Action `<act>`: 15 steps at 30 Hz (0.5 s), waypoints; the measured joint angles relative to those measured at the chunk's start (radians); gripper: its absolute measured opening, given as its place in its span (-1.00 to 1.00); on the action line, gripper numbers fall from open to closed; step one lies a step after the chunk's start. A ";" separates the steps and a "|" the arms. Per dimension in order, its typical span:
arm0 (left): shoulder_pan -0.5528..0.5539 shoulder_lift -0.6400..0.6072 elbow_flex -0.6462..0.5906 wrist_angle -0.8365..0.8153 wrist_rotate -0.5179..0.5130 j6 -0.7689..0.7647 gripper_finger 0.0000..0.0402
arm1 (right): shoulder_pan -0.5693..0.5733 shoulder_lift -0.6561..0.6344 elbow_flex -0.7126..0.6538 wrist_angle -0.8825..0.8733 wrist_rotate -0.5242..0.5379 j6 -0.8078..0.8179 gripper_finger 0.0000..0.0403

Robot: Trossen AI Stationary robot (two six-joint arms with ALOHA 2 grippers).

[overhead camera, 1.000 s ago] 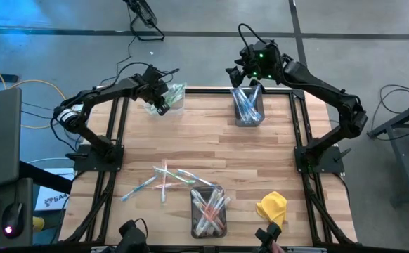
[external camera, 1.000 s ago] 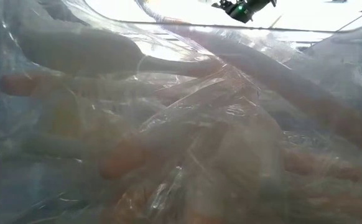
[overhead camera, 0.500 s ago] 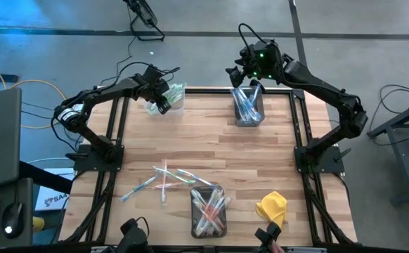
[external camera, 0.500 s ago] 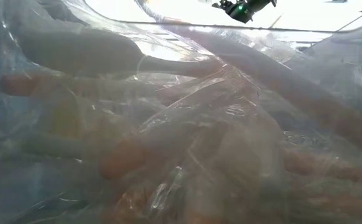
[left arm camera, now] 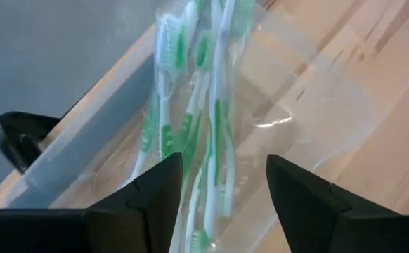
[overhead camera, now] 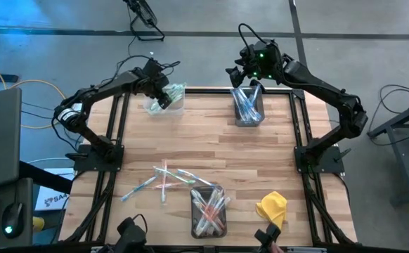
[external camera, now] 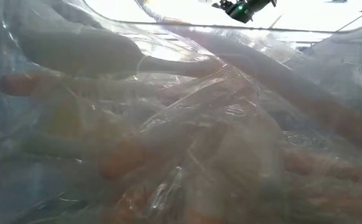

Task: Pick & Place Toothbrushes
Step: Put the green toothbrush into the transparent bin

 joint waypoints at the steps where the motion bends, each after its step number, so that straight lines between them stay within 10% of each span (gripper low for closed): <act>1: 0.000 0.000 0.021 -0.024 0.000 -0.010 0.00 | 0.000 0.000 0.000 0.000 0.000 0.000 0.36; 15: -0.140 -0.108 0.092 -0.231 0.011 -0.089 -0.42 | 0.001 0.000 0.000 -0.046 -0.136 -0.004 0.28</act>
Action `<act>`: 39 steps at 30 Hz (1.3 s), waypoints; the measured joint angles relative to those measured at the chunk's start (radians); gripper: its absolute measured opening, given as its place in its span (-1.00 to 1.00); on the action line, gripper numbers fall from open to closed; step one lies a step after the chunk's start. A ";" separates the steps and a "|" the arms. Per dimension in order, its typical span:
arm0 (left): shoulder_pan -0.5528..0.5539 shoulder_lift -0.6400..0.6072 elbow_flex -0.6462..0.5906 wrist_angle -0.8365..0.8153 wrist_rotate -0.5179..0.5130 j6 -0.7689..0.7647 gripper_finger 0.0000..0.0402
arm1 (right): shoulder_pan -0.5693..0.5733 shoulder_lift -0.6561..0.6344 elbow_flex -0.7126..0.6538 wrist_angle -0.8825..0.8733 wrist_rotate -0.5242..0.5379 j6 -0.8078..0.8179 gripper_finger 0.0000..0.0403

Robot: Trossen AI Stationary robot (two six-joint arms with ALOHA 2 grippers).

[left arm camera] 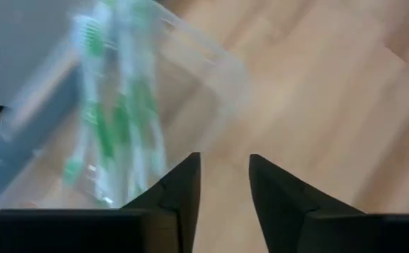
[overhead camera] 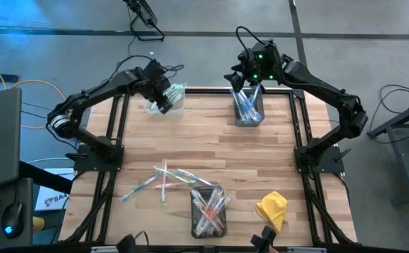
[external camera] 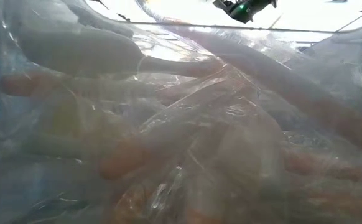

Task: Pick & Place Toothbrushes
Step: Put the green toothbrush into the transparent bin

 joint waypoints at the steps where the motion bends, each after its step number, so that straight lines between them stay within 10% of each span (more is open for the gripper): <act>1: -0.017 -0.017 0.000 -0.026 0.000 0.000 -0.45 | 0.000 0.000 0.000 0.000 0.000 0.000 0.27; 15: -0.347 -0.176 -0.001 -0.224 -0.006 -0.132 -0.65 | 0.000 0.000 0.000 0.001 -0.126 0.000 0.21; 25: -0.634 -0.146 -0.001 -0.223 -0.152 -0.324 -0.66 | 0.003 0.000 0.000 -0.008 -0.313 0.007 0.21; 39: -0.846 -0.021 -0.001 -0.215 -0.165 -0.356 -0.66 | 0.008 0.000 0.000 -0.011 -0.307 0.013 0.21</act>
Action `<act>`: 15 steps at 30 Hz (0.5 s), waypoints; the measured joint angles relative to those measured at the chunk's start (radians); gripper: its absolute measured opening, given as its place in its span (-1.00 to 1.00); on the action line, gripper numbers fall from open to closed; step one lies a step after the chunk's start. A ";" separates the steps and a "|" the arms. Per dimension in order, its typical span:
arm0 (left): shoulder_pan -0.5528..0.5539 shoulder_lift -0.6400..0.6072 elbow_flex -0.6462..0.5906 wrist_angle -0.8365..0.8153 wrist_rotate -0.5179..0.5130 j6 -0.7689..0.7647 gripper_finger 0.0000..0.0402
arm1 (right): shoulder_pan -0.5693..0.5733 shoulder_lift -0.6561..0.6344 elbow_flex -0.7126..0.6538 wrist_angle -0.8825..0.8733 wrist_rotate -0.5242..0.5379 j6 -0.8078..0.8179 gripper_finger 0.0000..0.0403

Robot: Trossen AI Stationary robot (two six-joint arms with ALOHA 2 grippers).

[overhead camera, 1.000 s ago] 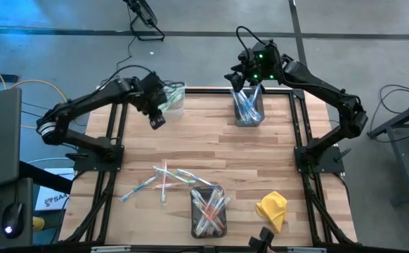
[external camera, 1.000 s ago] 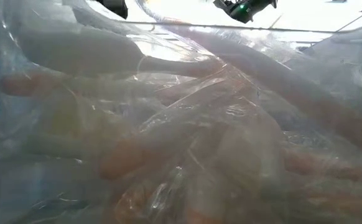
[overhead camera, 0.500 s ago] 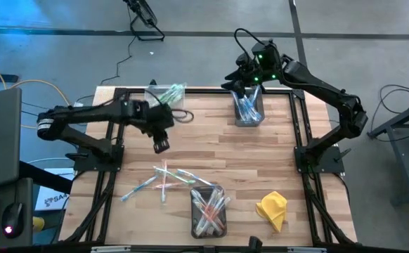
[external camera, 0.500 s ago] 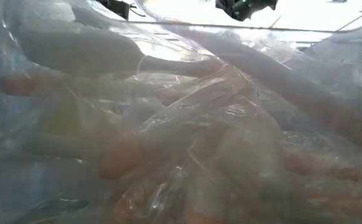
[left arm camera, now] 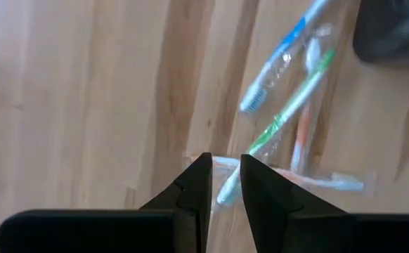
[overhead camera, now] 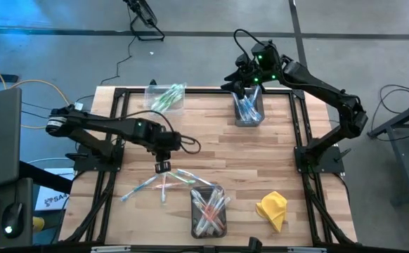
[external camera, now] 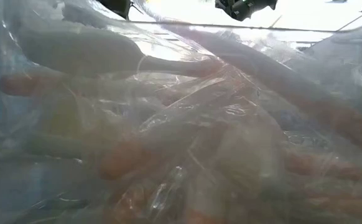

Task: Pick & Place Toothbrushes
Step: Put the green toothbrush into the transparent bin

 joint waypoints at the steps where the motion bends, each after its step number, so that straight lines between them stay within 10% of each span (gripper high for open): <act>1: -0.007 0.012 0.000 -0.001 0.003 0.017 -0.66 | 0.000 0.000 0.000 -0.001 0.000 0.010 0.21; 15: -0.075 0.225 -0.002 0.010 0.093 0.156 -0.66 | 0.000 0.000 0.000 -0.003 0.001 0.055 0.21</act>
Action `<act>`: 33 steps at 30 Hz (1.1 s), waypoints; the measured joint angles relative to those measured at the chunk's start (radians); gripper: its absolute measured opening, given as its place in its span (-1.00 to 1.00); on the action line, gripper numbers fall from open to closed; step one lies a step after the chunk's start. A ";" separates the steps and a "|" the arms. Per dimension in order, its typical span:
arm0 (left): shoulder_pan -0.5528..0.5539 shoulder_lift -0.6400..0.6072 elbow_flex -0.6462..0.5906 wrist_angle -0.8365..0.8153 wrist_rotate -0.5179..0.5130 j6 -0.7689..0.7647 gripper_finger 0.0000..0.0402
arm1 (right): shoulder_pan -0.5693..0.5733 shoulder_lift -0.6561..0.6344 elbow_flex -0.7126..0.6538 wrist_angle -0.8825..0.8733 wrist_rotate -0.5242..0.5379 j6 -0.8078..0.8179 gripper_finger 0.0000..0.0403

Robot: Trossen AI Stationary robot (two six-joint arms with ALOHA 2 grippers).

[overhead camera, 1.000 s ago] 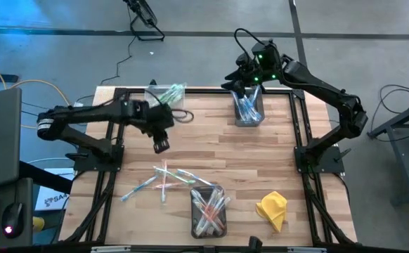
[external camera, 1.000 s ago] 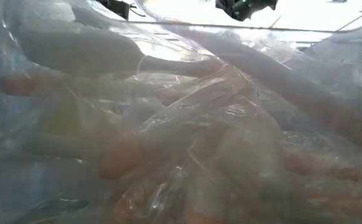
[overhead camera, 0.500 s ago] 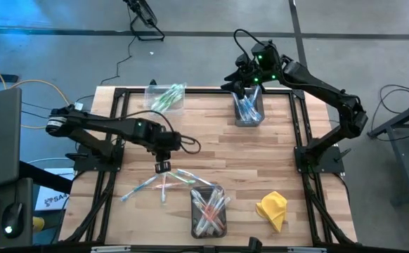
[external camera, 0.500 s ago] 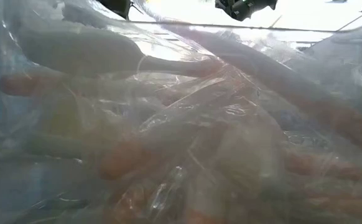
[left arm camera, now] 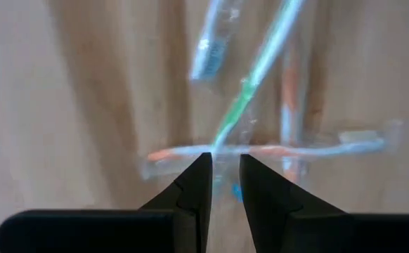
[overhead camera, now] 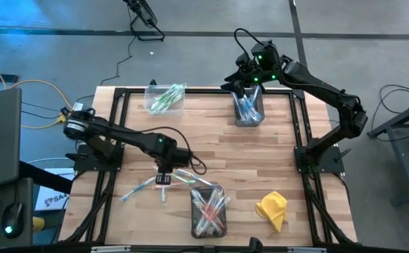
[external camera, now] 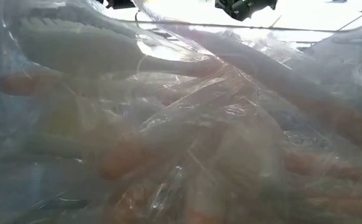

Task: Pick & Place Toothbrushes
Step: Put the green toothbrush into the transparent bin

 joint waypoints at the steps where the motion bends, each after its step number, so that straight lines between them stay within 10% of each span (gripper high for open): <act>1: 0.000 0.011 0.000 0.012 0.020 0.007 -0.66 | 0.000 0.000 0.000 0.000 0.000 0.009 0.21; 33: 0.000 0.123 -0.128 0.242 0.122 -0.028 -0.66 | 0.000 0.000 0.000 -0.037 0.001 0.021 0.21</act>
